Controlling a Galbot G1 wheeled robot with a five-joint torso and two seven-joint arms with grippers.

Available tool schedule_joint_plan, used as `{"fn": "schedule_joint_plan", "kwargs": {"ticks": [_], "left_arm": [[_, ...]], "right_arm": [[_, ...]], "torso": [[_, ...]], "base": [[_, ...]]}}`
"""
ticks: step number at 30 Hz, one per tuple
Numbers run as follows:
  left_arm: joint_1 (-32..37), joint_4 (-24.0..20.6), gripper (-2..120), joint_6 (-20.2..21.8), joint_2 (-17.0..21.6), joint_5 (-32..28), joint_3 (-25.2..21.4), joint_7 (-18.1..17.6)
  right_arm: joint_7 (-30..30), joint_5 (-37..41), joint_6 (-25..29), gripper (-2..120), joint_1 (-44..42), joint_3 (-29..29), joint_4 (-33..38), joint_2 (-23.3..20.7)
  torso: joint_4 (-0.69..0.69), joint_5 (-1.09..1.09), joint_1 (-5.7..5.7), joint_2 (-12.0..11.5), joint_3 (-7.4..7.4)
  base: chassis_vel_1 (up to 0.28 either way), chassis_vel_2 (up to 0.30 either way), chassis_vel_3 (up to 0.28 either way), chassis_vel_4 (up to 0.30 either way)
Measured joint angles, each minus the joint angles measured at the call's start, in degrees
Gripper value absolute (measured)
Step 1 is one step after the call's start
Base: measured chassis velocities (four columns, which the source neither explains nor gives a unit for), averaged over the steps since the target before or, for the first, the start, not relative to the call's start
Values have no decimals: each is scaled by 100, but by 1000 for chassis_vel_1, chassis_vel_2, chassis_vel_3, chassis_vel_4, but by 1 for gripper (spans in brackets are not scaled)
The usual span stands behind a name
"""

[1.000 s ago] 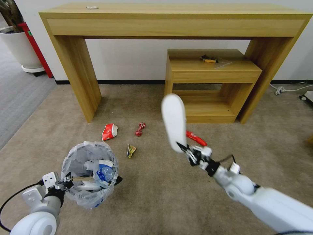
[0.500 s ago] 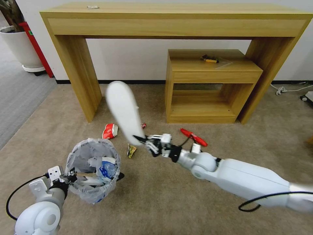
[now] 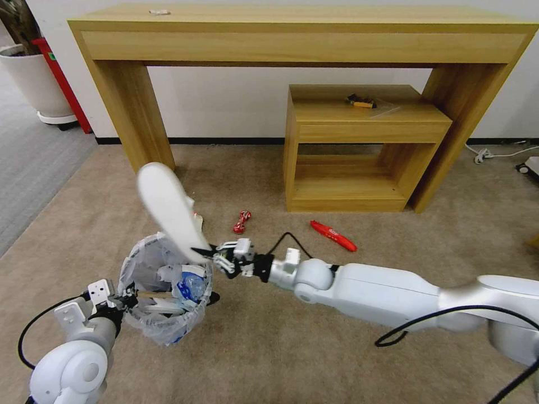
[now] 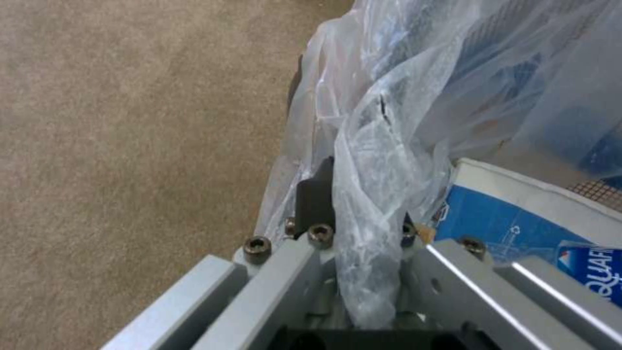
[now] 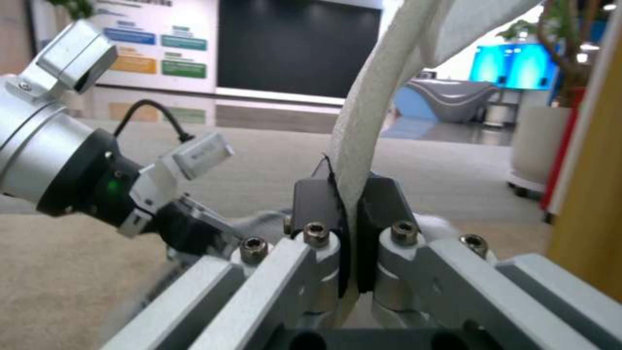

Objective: Pick up the trash bin and place the garbage on the floor into it.

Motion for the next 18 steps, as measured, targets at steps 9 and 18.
{"fn": "schedule_joint_plan", "kwargs": {"ticks": [9,18], "left_arm": [[43,-131,0,0,81,-114,-56,-16],[45,-190,0,0,98,-161,-54,-17]], "right_arm": [[-2,-172,69,1,-76,-82,-404,299],[-2,-588,146,1,-251,89,-723,144]], "torso": [[-1,1,-1,0,0],[-1,1,-1,0,0]], "base": [[0,0,0,0],[0,0,0,0]]}}
